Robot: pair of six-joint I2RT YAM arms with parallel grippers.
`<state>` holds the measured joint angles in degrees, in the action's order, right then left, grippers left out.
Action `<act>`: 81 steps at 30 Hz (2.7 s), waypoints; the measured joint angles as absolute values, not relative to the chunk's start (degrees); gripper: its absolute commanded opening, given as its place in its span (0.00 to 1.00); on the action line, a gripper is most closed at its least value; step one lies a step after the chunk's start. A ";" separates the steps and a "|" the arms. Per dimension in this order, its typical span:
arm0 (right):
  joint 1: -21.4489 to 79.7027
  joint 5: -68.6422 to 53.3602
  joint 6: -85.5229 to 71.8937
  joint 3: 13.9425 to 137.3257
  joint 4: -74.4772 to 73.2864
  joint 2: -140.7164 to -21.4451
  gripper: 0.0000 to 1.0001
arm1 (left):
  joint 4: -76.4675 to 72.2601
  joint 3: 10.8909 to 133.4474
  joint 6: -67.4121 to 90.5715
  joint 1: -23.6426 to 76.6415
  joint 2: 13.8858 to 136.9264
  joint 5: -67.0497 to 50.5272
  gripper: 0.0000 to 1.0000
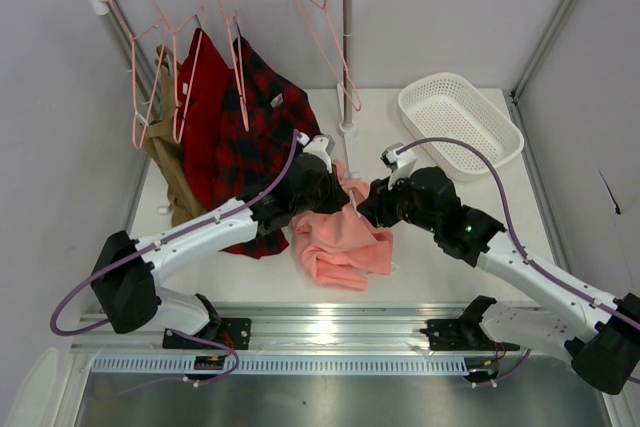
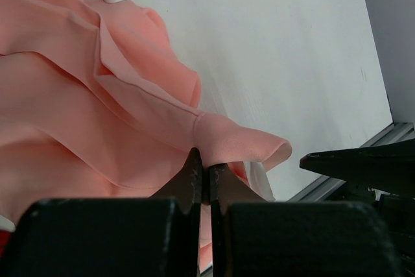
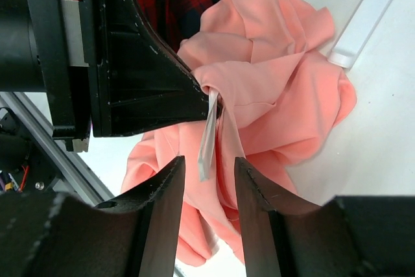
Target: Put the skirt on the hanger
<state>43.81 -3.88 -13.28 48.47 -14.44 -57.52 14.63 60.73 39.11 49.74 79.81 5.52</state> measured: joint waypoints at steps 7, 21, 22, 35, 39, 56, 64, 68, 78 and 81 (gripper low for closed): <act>44.18 -3.51 -12.84 48.49 -12.56 -58.00 0.41 | 14.11 60.64 39.16 49.74 79.81 5.45 0.00; 44.66 -3.05 -11.49 48.58 -11.38 -62.04 0.33 | 12.67 59.68 39.29 49.74 79.81 4.73 0.00; 44.69 -3.01 -11.51 48.58 -11.20 -62.06 0.33 | 12.58 59.66 39.27 49.74 79.81 4.60 0.00; 44.42 -1.54 -12.34 48.58 -10.33 -62.08 0.00 | 12.53 59.53 39.64 49.74 79.81 4.29 0.00; 42.06 -3.90 -16.01 48.58 -9.28 -60.23 0.00 | 12.23 58.89 39.70 49.74 79.81 4.34 0.00; 33.85 -14.96 -34.41 46.00 0.10 -56.84 0.00 | 8.93 55.72 40.07 49.87 79.81 2.81 0.01; 34.52 -15.51 -29.12 47.29 -9.47 -55.35 0.42 | 9.06 55.75 40.01 49.87 79.81 2.81 0.00; 36.07 -15.20 -26.94 47.29 -12.32 -54.41 0.45 | 9.06 55.75 40.01 49.87 79.81 2.79 0.00; 42.35 -9.85 -21.37 48.12 -13.82 -57.28 0.45 | 9.26 55.94 40.01 50.13 79.81 2.81 0.00; 42.83 -8.19 -19.73 48.90 -14.96 -59.16 0.45 | 9.34 55.94 40.01 50.13 79.81 2.83 0.00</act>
<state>42.83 -8.19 -19.73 48.90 -14.96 -59.16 9.34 55.94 40.01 50.13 79.81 2.83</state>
